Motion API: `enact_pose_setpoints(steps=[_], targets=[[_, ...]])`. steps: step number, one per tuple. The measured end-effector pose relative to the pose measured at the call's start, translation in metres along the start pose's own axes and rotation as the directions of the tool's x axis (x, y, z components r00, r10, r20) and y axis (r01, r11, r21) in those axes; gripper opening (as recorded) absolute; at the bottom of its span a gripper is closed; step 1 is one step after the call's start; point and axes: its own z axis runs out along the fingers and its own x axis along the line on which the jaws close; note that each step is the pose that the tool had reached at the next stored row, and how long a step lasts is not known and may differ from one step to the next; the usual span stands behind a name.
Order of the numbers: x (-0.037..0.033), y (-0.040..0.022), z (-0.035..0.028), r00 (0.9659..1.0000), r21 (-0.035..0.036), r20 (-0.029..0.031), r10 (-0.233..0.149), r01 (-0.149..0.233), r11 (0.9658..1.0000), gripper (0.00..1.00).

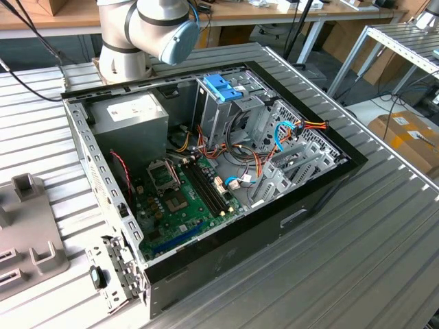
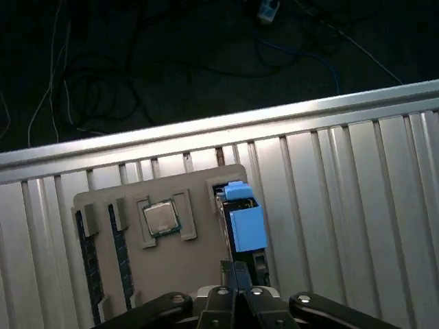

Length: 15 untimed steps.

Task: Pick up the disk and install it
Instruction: 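Pick up the disk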

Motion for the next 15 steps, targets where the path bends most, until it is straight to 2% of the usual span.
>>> enact_pose_setpoints(steps=[2,4,5,8,11,15], targets=[[0.0,0.0,0.0002,0.9994,0.0001,-0.0015,-0.036,0.036,0.9994,0.11],[0.0,-0.0001,0.0006,0.9957,0.0004,-0.0037,-0.092,0.092,0.9957,0.11],[-0.0001,0.0,0.0007,0.9945,0.0008,-0.0042,-0.105,0.105,0.9945,0.11],[-0.0011,0.0001,0.0015,0.9908,0.0047,-0.0052,-0.135,0.135,0.9908,0.11],[-0.0033,0.0003,0.002,0.9865,0.0116,-0.0066,-0.164,0.164,0.9864,0.11],[-0.0049,-0.0004,0.0022,0.9856,0.0131,-0.0058,-0.169,0.169,0.9855,0.11]])
